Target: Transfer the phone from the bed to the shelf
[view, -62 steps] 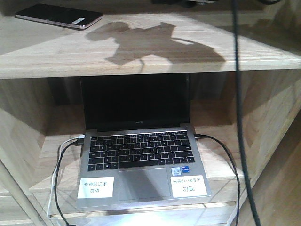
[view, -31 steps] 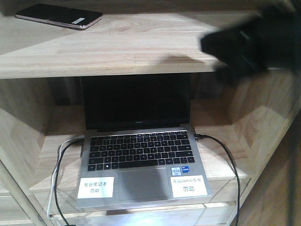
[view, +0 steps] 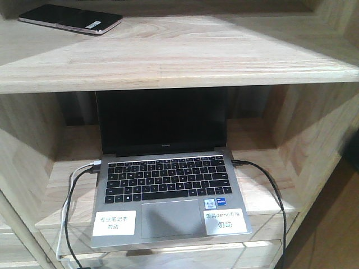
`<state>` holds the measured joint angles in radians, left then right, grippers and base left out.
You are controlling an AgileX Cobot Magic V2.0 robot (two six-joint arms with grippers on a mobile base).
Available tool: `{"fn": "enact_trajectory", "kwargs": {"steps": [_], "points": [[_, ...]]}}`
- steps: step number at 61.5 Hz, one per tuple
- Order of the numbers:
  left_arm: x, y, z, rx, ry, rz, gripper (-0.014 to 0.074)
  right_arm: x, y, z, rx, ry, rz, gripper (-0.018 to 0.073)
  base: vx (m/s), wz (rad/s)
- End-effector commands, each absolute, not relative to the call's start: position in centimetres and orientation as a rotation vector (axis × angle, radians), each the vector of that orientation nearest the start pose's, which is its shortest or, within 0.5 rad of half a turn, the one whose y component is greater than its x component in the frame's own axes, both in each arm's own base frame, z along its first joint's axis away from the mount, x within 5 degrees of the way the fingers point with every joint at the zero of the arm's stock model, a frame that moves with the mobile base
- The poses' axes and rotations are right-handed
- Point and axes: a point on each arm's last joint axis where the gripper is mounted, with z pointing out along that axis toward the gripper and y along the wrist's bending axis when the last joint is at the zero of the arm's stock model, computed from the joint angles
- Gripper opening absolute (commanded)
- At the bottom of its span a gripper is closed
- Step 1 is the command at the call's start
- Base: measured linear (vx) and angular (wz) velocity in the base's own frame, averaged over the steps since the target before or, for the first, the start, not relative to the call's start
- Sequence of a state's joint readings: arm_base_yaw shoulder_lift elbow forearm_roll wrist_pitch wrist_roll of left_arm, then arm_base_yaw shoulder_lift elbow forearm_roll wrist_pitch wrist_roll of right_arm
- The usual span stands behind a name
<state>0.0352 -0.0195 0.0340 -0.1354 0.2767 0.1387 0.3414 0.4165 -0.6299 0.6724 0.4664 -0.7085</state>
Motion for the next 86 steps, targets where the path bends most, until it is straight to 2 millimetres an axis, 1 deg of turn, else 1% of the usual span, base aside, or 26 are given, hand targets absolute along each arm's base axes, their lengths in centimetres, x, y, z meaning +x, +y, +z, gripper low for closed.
{"fn": "enact_trajectory", "kwargs": {"steps": [1, 7, 18, 62, 70, 78, 86], "points": [[5.5, -0.1, 18.4, -0.016, 1.695, -0.002, 0.0001, 5.1, 4.2, 36.3, -0.502, 1.464, 0.411, -0.0006, 0.00, 0.00], [5.5, -0.1, 18.4, -0.016, 1.695, -0.002, 0.0001, 4.0, 3.8, 35.3, -0.499, 1.438, 0.409, -0.0006, 0.00, 0.00], [5.5, -0.1, 18.4, -0.016, 1.695, -0.002, 0.0001, 3.8, 3.7, 34.0, -0.501, 1.450, 0.409, -0.0006, 0.00, 0.00], [5.5, -0.1, 18.4, -0.016, 1.695, -0.002, 0.0001, 3.8, 3.8, 33.9, -0.509, 1.462, 0.422, -0.0006, 0.00, 0.00], [5.5, -0.1, 18.4, -0.016, 1.695, -0.002, 0.0001, 3.8, 3.8, 34.1, -0.477, 1.452, 0.457, -0.0004, 0.00, 0.00], [5.5, -0.1, 18.4, -0.016, 1.695, -0.002, 0.0001, 4.0, 3.6, 34.0, -0.443, 1.474, 0.433, -0.0004, 0.00, 0.00], [5.5, -0.1, 18.4, -0.016, 1.695, -0.002, 0.0001, 4.3, 2.9, 33.6, -0.328, 1.548, 0.425, -0.0004, 0.00, 0.00]]}}
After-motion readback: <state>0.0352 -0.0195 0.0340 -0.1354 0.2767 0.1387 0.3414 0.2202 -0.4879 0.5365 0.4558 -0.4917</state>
